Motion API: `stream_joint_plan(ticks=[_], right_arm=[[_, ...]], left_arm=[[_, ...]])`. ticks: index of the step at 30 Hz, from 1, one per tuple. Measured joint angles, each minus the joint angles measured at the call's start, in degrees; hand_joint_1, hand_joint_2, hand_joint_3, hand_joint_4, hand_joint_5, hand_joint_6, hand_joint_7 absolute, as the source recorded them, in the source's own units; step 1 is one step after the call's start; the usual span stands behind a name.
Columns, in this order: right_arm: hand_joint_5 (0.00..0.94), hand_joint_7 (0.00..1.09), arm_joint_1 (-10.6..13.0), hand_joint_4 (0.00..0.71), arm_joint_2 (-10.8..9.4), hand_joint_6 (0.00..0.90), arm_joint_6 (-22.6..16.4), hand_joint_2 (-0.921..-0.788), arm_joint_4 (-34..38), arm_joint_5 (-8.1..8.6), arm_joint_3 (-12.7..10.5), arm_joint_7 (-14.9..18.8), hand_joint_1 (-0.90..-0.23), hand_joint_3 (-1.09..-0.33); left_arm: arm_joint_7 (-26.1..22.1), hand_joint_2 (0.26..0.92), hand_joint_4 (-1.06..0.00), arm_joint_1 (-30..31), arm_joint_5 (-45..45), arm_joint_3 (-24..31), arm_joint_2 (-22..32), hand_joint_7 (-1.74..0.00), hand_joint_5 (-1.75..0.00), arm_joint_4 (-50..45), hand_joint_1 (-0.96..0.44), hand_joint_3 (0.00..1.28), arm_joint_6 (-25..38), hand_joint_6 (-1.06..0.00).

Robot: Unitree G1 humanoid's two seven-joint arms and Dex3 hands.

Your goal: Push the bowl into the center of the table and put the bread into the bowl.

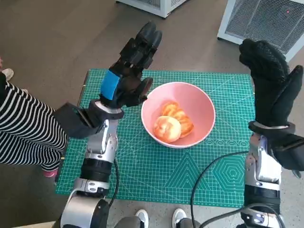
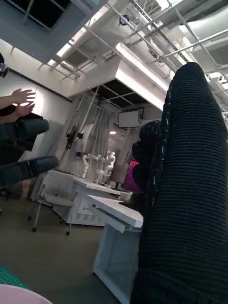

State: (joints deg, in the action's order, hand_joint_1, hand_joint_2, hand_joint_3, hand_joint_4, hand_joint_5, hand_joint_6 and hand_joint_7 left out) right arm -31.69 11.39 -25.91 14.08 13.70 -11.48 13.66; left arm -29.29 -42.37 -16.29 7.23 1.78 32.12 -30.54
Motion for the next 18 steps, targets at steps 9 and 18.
stream_joint_plan(ticks=[9, 18], right_arm=[[0.0, 0.51, 0.0, 0.146, 0.0, 0.038, 0.0, -0.921, -0.2, -0.45, 0.0, -0.2, -0.693, -0.724], [0.0, 0.51, 0.4, 0.134, 0.0, 0.031, 0.0, -0.921, -0.8, -0.88, 0.0, -0.9, -0.686, -0.726]], left_arm=[[1.4, 0.921, 0.0, 0.4, 0.1, 0.5, -0.2, 0.0, 0.0, 0.9, -0.66, 0.54, -4.5, -0.07], [1.9, 0.921, -0.02, 0.4, -0.1, 1.0, -0.9, -0.01, -0.01, 4.7, -0.66, 0.49, -8.1, -0.08]])
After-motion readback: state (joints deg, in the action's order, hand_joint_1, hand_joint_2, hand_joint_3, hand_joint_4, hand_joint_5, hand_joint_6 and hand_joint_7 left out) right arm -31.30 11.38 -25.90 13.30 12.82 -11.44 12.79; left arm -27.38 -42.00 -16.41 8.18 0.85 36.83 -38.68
